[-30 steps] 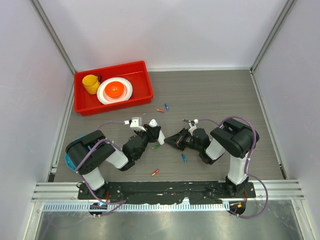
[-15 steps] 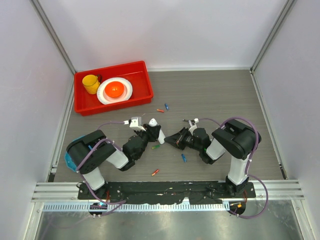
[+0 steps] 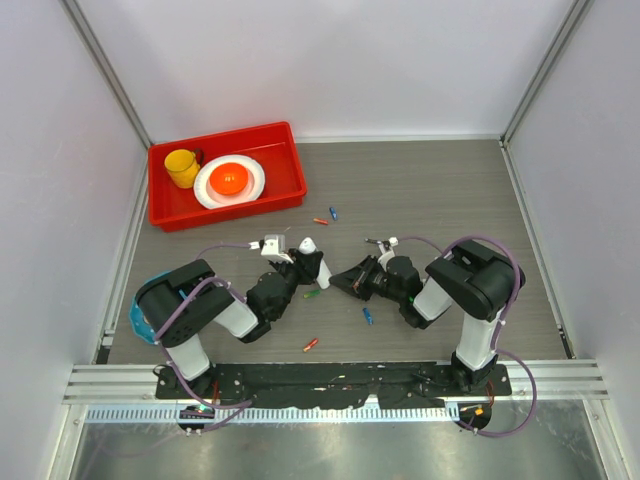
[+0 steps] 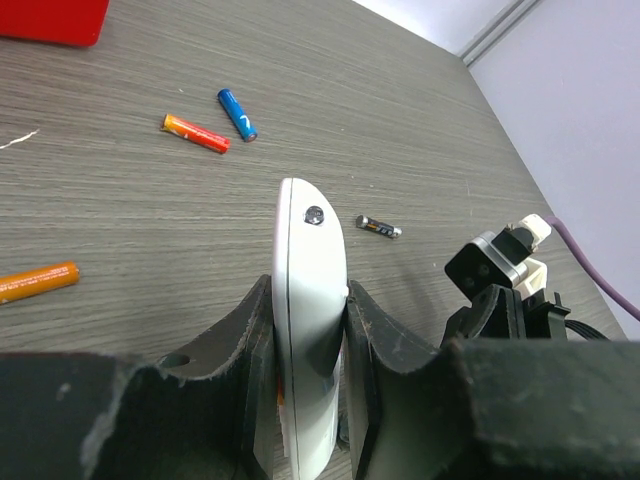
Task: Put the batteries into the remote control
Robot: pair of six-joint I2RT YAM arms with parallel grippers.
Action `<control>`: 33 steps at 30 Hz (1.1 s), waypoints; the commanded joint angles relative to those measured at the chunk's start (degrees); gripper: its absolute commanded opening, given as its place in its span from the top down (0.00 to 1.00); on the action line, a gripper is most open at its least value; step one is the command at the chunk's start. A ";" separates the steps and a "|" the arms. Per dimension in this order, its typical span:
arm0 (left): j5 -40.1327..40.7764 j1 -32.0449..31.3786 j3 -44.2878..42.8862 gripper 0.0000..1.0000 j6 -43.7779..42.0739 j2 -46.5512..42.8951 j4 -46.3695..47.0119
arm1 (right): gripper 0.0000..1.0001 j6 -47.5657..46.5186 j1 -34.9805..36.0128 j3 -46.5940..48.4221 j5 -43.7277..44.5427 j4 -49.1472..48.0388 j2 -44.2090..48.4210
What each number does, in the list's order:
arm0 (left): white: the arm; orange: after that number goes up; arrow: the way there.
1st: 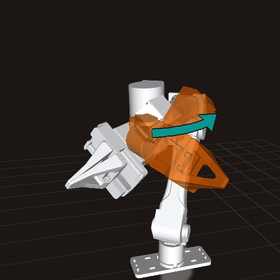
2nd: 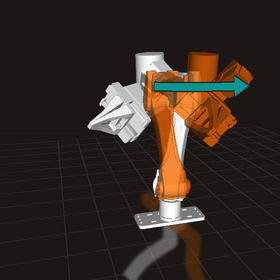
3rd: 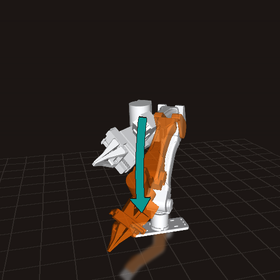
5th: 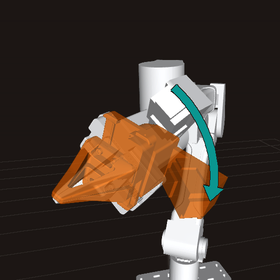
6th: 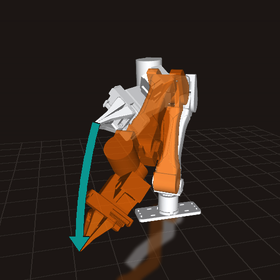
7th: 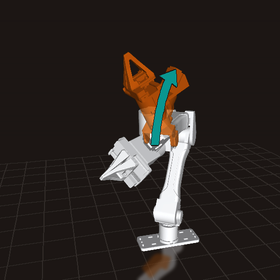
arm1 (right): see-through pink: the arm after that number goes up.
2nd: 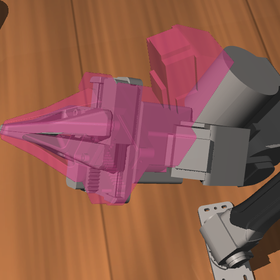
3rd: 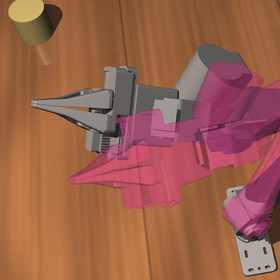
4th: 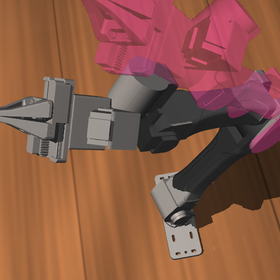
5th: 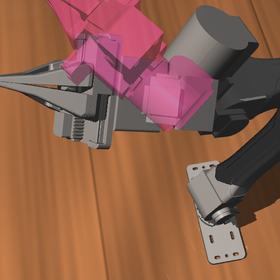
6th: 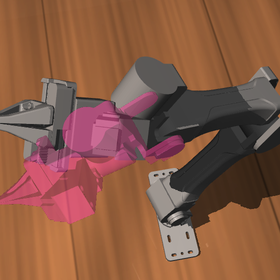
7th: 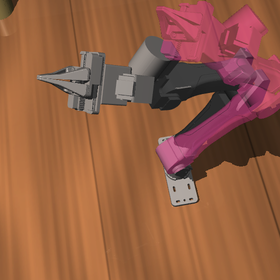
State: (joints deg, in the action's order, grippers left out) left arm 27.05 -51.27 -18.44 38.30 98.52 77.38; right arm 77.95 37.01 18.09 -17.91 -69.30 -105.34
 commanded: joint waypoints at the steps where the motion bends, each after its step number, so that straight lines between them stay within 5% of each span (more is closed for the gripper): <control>1: -0.59 -1.21 -0.11 1.00 -1.57 1.06 11.21 | 0.89 0.18 0.34 0.90 0.16 -11.47 3.47; 19: 0.46 -1.29 0.33 1.00 -1.65 0.80 11.21 | 0.87 -0.26 0.34 -0.33 -0.02 -11.39 4.35; 23: 1.16 -1.29 0.51 1.00 -2.00 0.53 11.21 | 0.59 -0.34 0.25 -2.17 0.24 -11.03 5.05; 25: 1.78 -1.21 0.59 1.00 -2.27 0.36 11.21 | 0.53 -0.34 0.34 -2.70 0.33 -10.77 5.23; 33: 3.45 -1.29 0.77 1.00 -2.80 0.18 11.21 | 0.51 -0.96 0.34 -3.94 -0.02 -9.37 5.41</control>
State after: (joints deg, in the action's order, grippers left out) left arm 27.46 -52.38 -18.41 38.24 99.02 77.10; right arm 78.15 37.08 14.48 -17.93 -74.17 -101.58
